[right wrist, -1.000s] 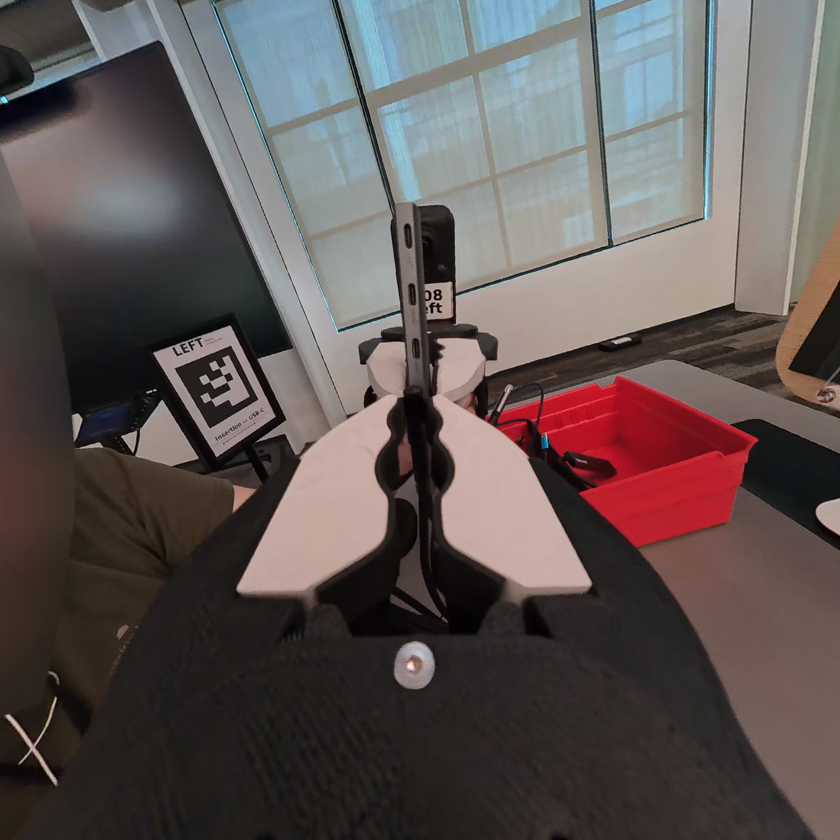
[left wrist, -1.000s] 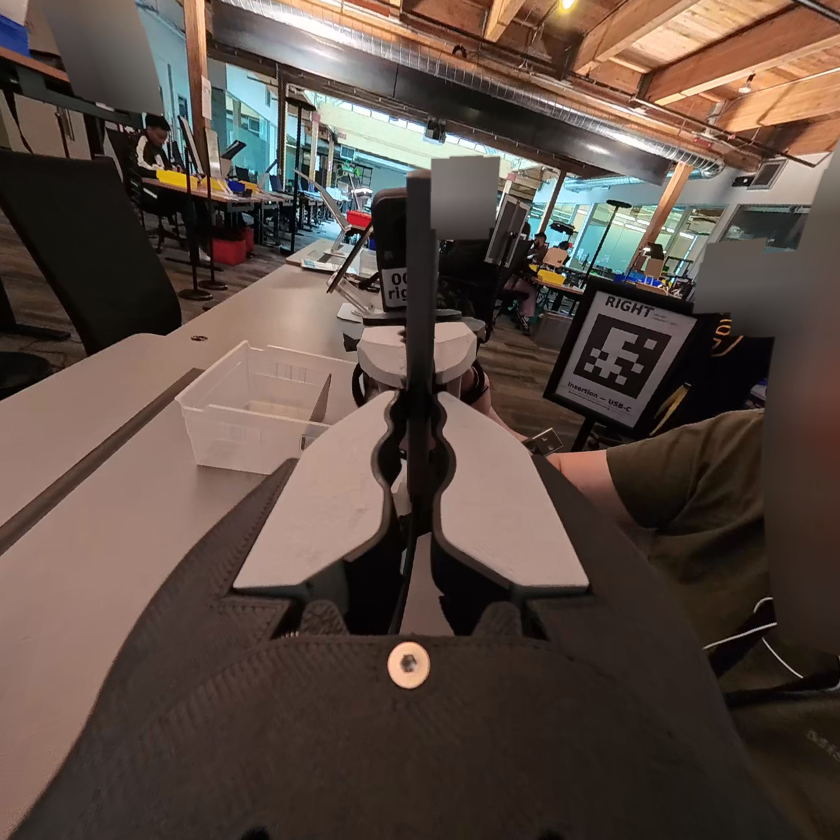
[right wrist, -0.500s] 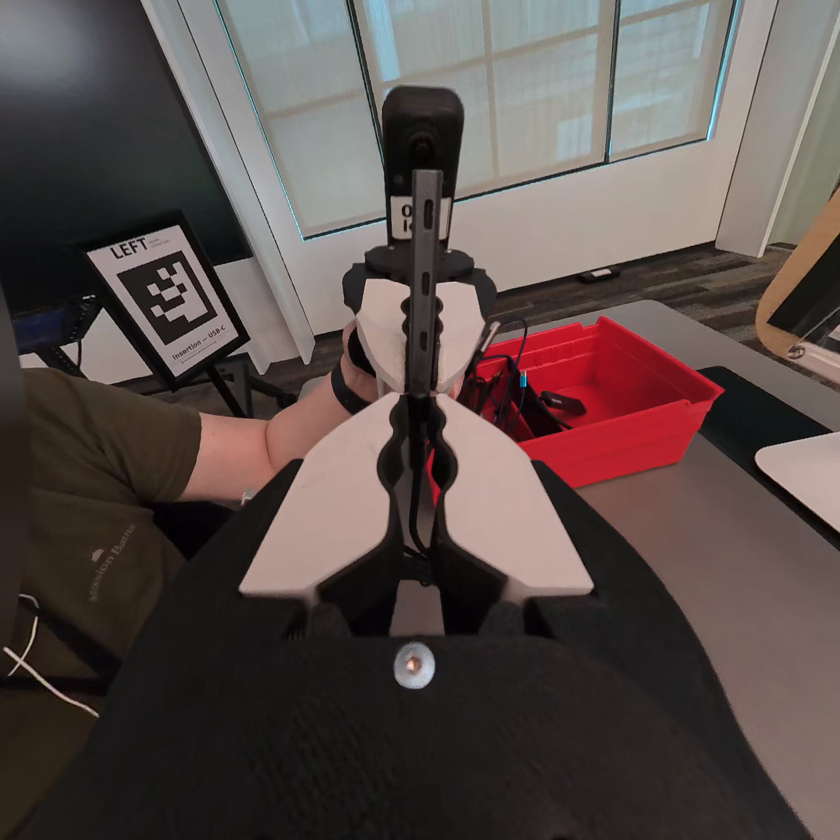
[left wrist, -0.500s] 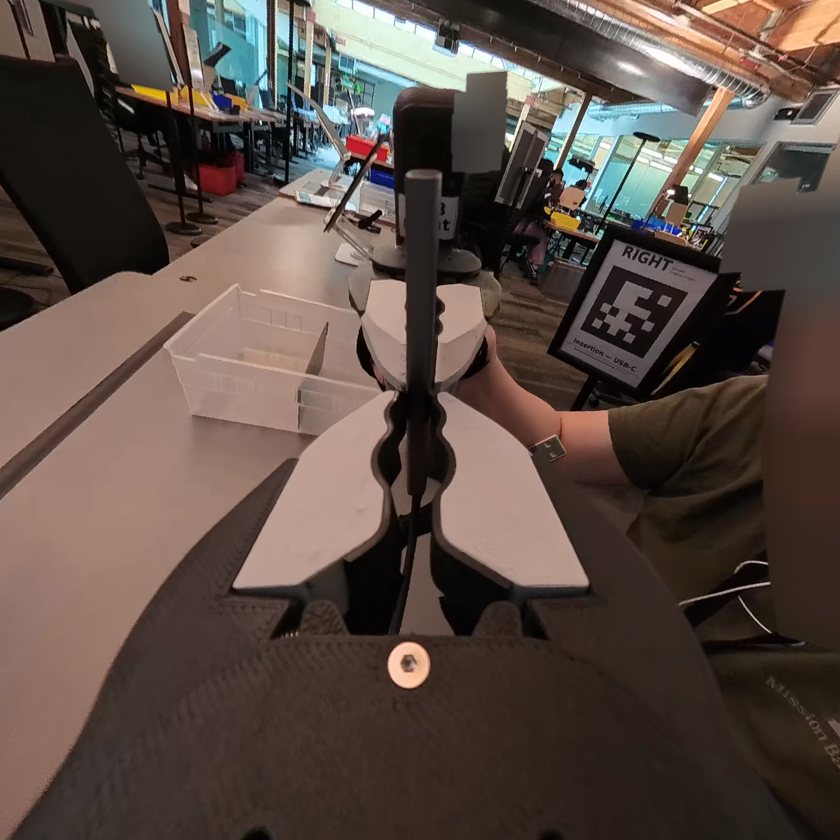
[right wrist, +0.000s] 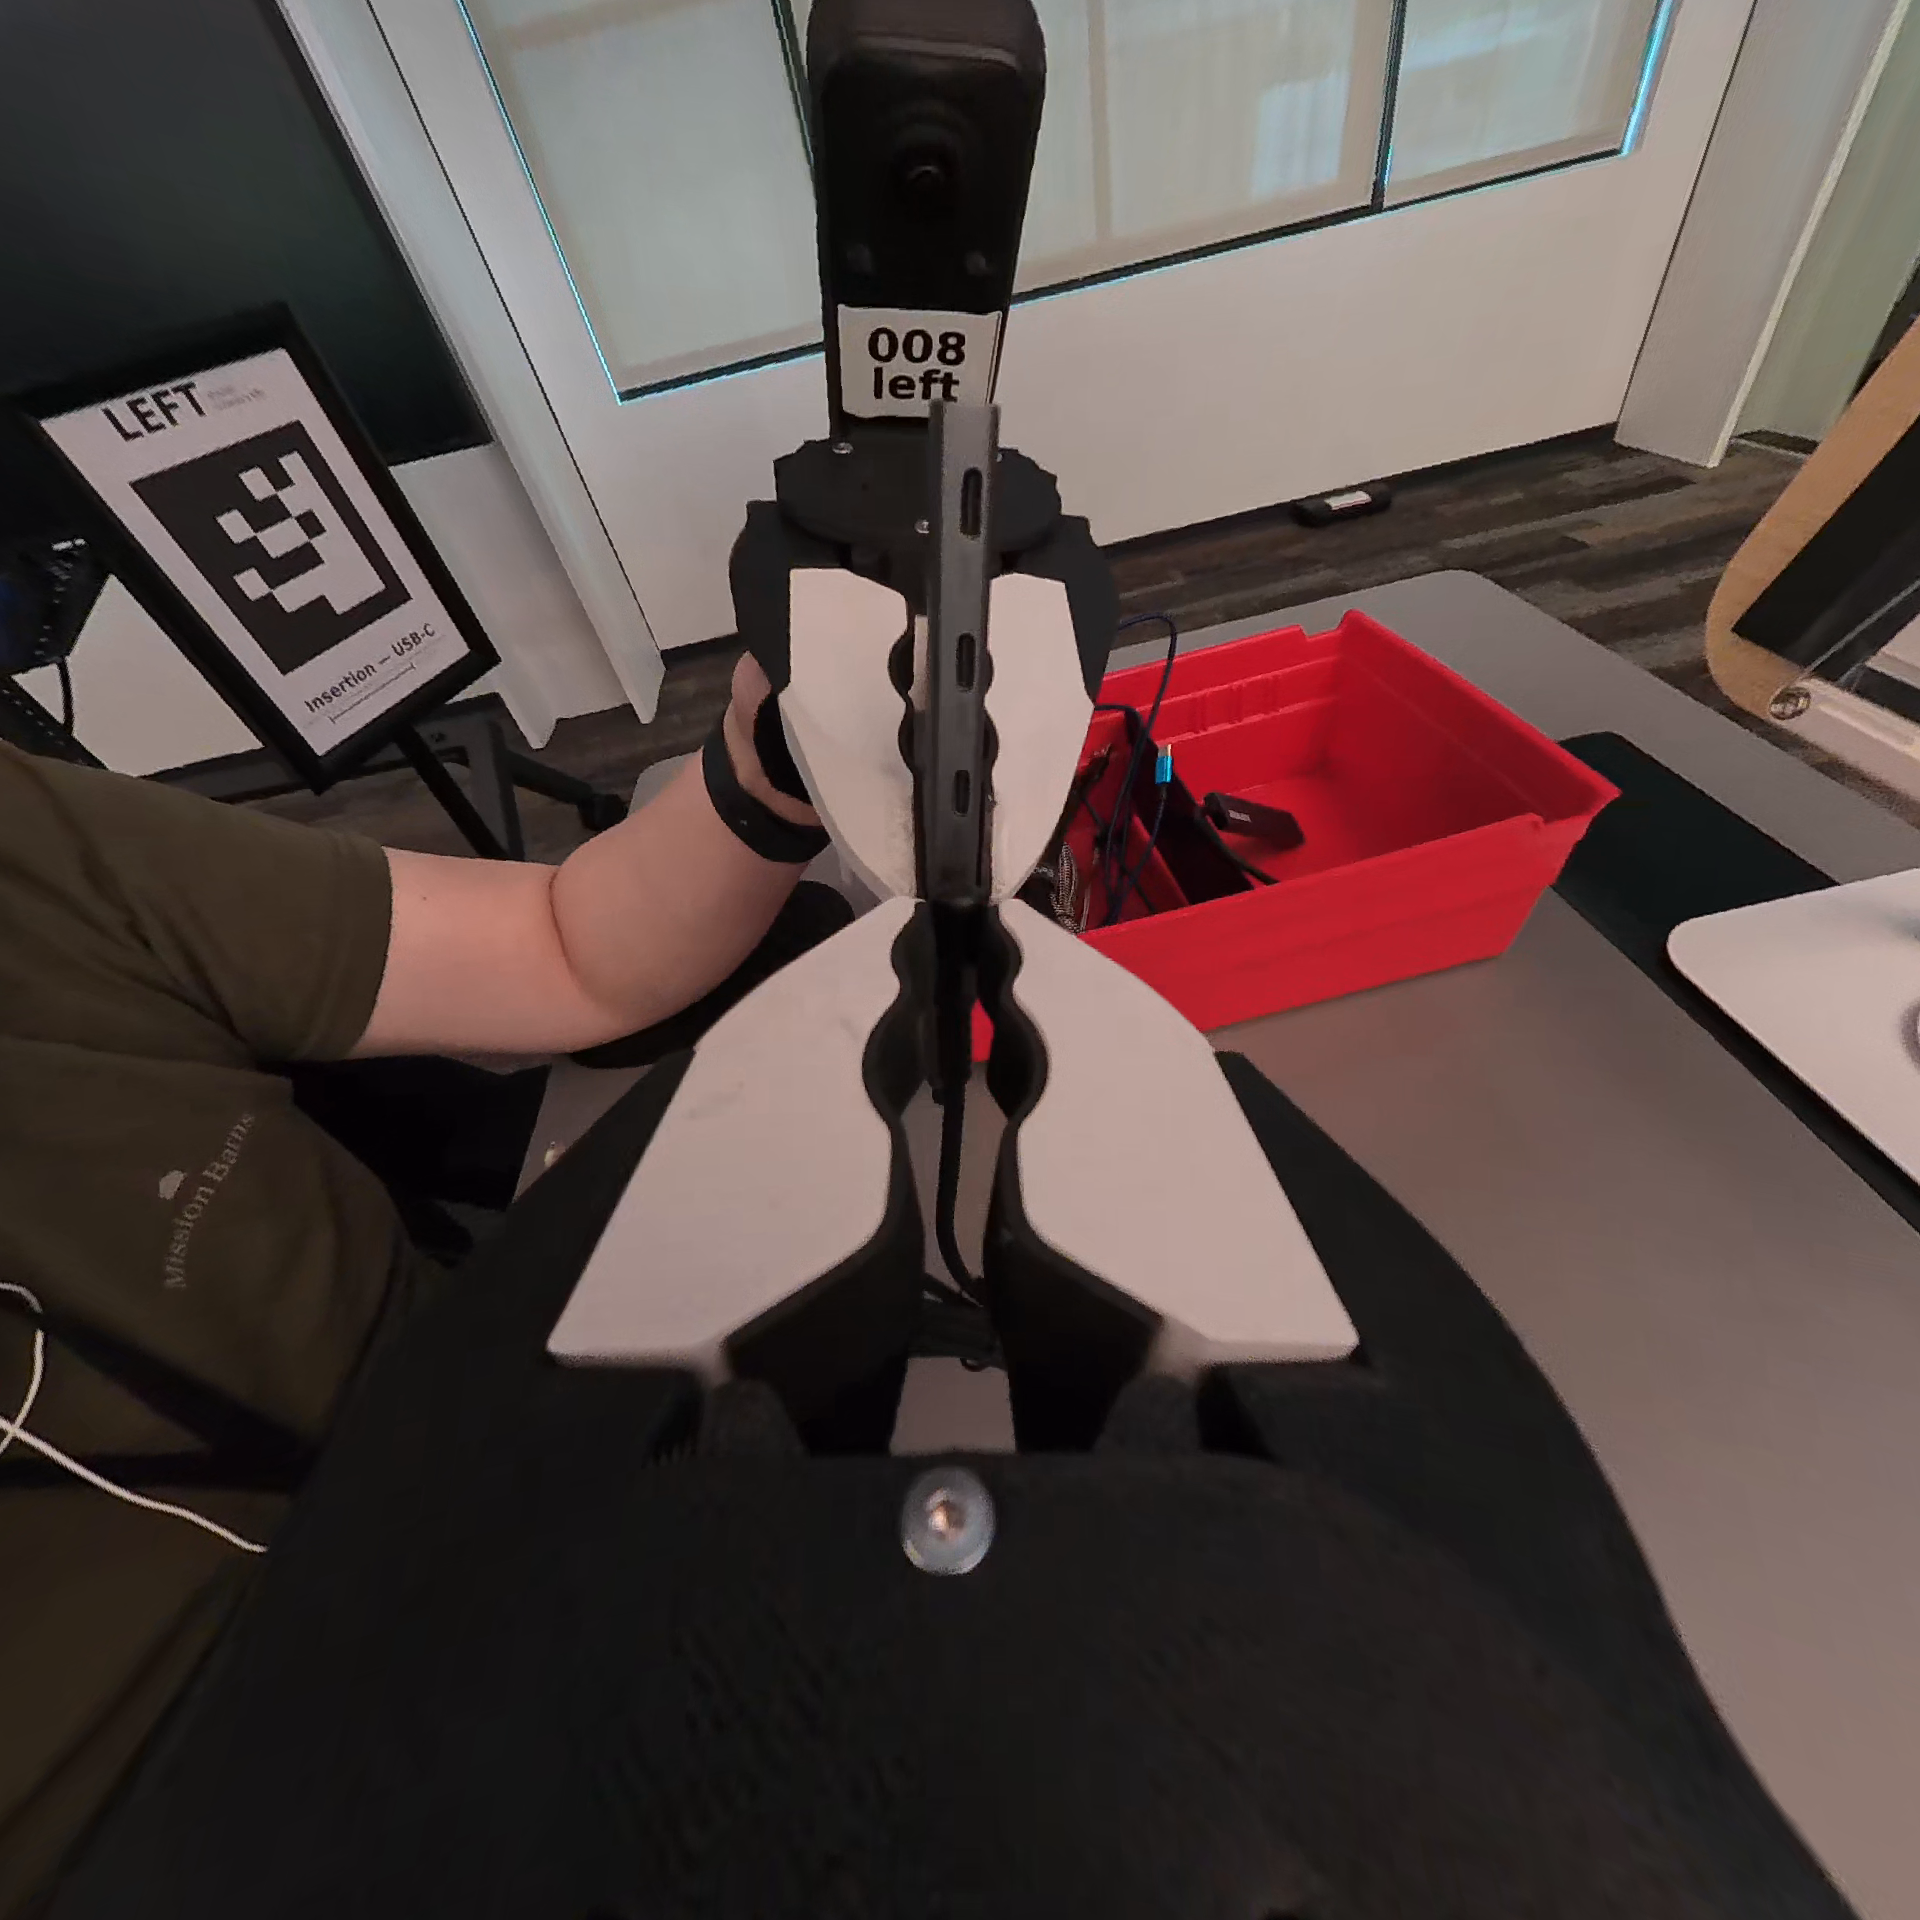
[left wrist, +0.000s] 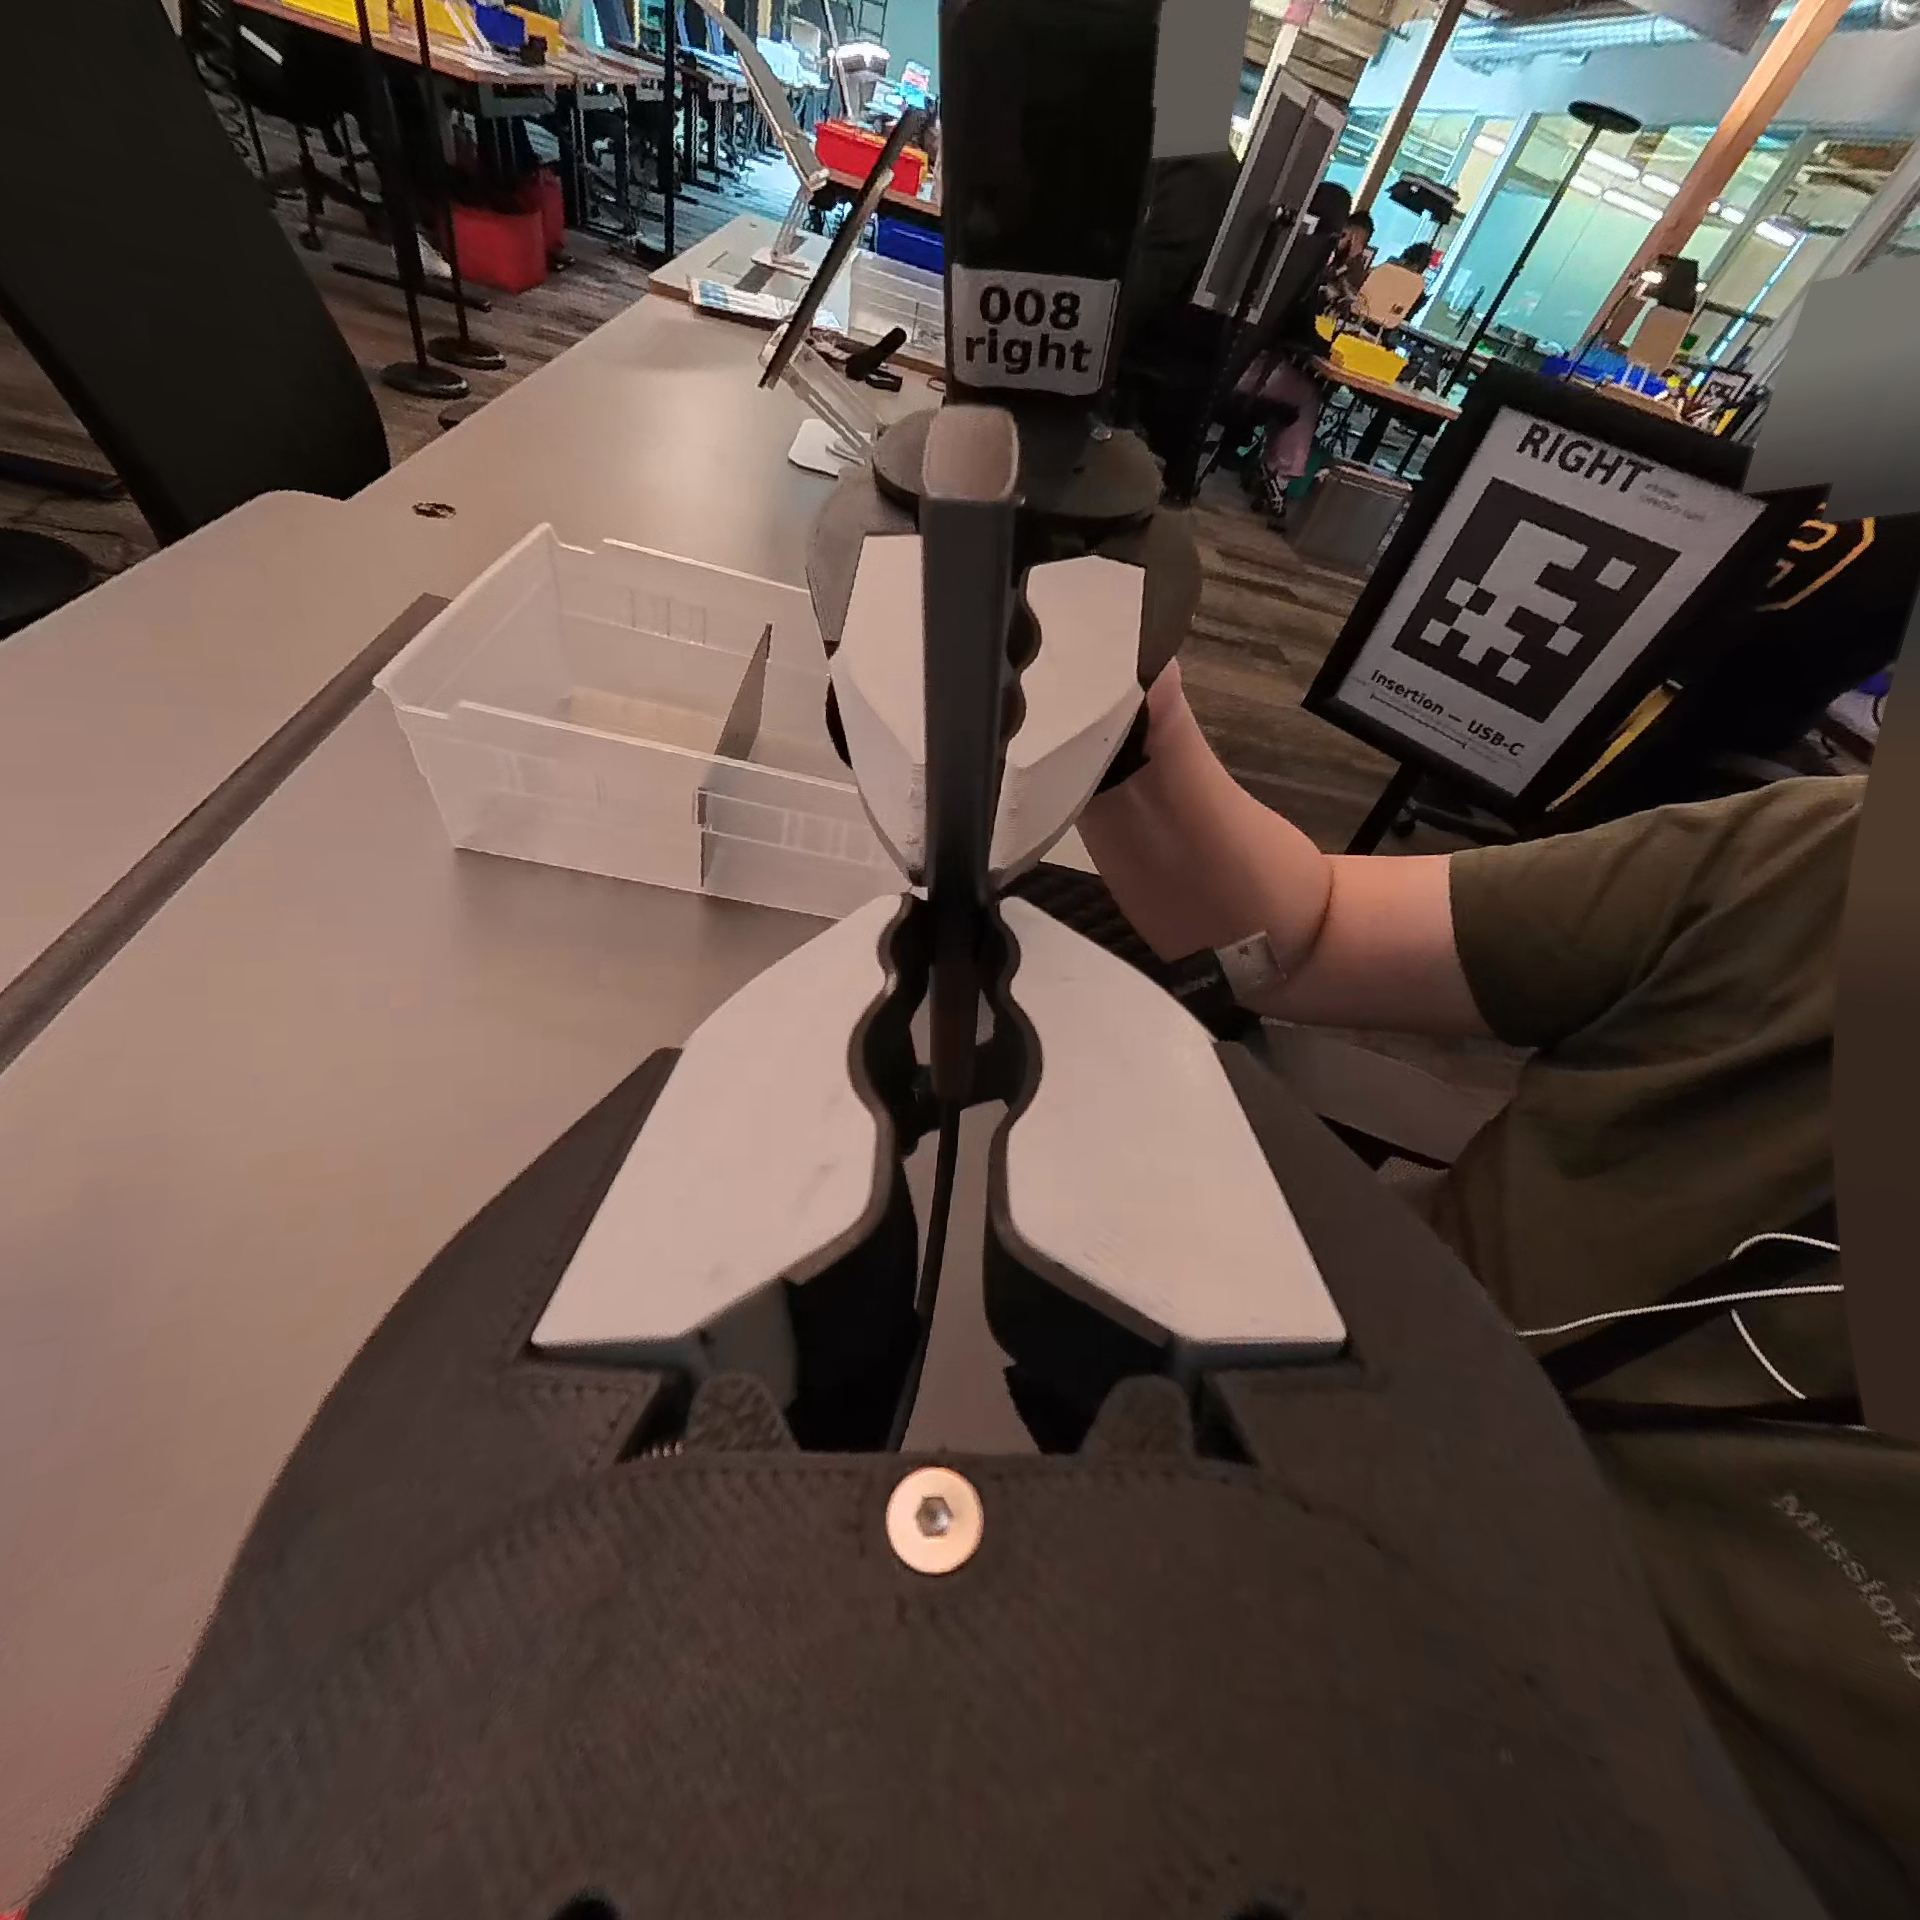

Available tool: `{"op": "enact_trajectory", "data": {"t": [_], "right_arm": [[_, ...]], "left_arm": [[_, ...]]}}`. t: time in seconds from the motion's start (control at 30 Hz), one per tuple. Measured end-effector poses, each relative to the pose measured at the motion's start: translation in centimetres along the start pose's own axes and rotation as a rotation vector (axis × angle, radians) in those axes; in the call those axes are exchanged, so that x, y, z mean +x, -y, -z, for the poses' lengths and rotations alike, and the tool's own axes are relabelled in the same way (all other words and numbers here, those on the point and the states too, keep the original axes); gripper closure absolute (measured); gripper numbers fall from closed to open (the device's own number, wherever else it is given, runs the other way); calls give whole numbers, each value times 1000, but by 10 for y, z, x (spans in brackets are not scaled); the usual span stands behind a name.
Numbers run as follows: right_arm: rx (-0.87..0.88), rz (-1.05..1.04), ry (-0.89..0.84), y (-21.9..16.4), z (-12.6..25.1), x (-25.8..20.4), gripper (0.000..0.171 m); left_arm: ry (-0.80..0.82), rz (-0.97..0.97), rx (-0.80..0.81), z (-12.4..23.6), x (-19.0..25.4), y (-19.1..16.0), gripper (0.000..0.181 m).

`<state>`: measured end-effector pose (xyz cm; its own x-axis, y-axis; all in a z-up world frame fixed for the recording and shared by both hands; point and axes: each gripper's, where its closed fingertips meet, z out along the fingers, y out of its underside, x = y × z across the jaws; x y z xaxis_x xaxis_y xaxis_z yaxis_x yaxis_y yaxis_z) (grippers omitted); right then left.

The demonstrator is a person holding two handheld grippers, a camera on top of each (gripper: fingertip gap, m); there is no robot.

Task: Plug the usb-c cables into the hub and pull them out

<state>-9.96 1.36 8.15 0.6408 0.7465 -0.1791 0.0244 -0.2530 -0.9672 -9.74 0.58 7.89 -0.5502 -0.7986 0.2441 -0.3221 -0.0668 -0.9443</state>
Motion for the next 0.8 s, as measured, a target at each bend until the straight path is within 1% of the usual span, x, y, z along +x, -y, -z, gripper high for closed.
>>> {"op": "enact_trajectory", "data": {"t": [0.1, 0.2, 0.23, 0.27, 0.3, 0.33, 0.4, 0.47, 0.53, 0.6, 0.63, 0.7, 0.73, 0.8], "right_arm": [[-10, -2, -14, -2, 1, 6, 162], [-66, 14, -57, -8, 7, 17, 162], [-101, 27, -128, -13, 10, 27, 162], [-146, 62, -240, -19, 16, 43, 162], [-199, 109, -365, -25, 24, 59, 162], [-243, 152, -466, -30, 32, 72, 162], [-322, 207, -594, -43, 37, 90, 162], [-445, 260, -690, -63, 33, 107, 162], [-604, 333, -746, -90, 26, 120, 162], [-709, 361, -729, -117, 12, 124, 162], [-734, 360, -705, -128, 3, 124, 162], [-764, 358, -658, -143, -12, 121, 162], [-786, 354, -639, -150, -16, 120, 162], [-832, 313, -583, -166, -23, 113, 160]], "left_arm": [[32, -1, 6, -2, -6, 0, 172], [110, -25, -17, -7, -17, -2, 169], [146, -30, -40, -4, -21, -3, 156], [182, -34, -51, 5, -25, -2, 138], [216, -38, -41, 18, -29, 2, 130], [271, -39, -11, 35, -34, 8, 130], [396, -41, 43, 75, -43, 17, 132], [500, -17, 28, 113, -46, 14, 134], [627, 4, -68, 150, -49, -4, 134], [723, 8, -181, 181, -49, -28, 135], [740, 8, -241, 192, -48, -42, 138], [721, 4, -348, 204, -43, -68, 140], [677, 14, -403, 204, -40, -83, 145], [633, 28, -505, 206, -42, -107, 139]]}}
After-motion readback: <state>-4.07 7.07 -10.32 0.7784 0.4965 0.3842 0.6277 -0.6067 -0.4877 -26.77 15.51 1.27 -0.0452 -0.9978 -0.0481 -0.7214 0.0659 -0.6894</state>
